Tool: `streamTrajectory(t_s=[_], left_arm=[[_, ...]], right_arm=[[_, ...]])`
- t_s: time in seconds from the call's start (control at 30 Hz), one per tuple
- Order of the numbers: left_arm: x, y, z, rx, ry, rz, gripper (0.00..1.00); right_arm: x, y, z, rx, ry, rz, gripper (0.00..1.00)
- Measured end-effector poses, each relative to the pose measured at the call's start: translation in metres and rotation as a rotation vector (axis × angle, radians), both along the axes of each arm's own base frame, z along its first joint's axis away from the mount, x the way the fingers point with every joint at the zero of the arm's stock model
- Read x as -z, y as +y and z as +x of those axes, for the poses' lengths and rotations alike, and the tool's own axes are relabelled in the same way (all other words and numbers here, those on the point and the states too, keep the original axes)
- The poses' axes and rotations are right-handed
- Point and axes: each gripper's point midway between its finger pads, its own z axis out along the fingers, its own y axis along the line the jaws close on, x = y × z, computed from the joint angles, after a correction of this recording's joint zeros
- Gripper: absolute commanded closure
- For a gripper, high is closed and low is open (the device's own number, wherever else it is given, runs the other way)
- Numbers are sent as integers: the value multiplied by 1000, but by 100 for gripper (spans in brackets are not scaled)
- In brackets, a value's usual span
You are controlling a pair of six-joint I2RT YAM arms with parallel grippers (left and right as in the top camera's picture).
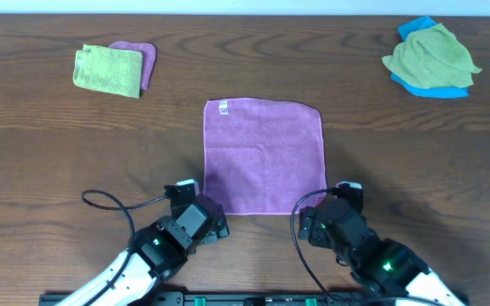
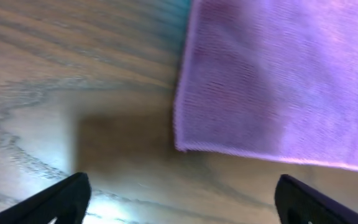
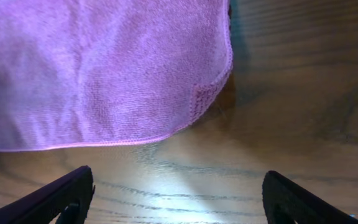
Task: Fold the cloth
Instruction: 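Reach both grippers toward the cloth's bottom-left and bottom-right corners, then grasp the cloth's bottom corners with both grippers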
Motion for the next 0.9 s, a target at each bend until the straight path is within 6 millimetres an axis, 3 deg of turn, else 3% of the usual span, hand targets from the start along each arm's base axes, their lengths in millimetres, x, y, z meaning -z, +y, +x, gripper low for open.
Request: streamTrajectory(t_s=[0.2,0.37,0.47,0.9], left_arm=[[11,-1,9,-75,28,-25,5],[16,-1,6,-121,60,-39,5],[15,-1,6,-127,62,-47,3],[10,-11,17,-144,22,-102,1]], right_arm=[[7,-5,3,29,27,-13,15],[10,-12,3,56,47,-27,6],[11,-13,2,55,50,-28,6],[11,-13,2,58,49,-29,18]])
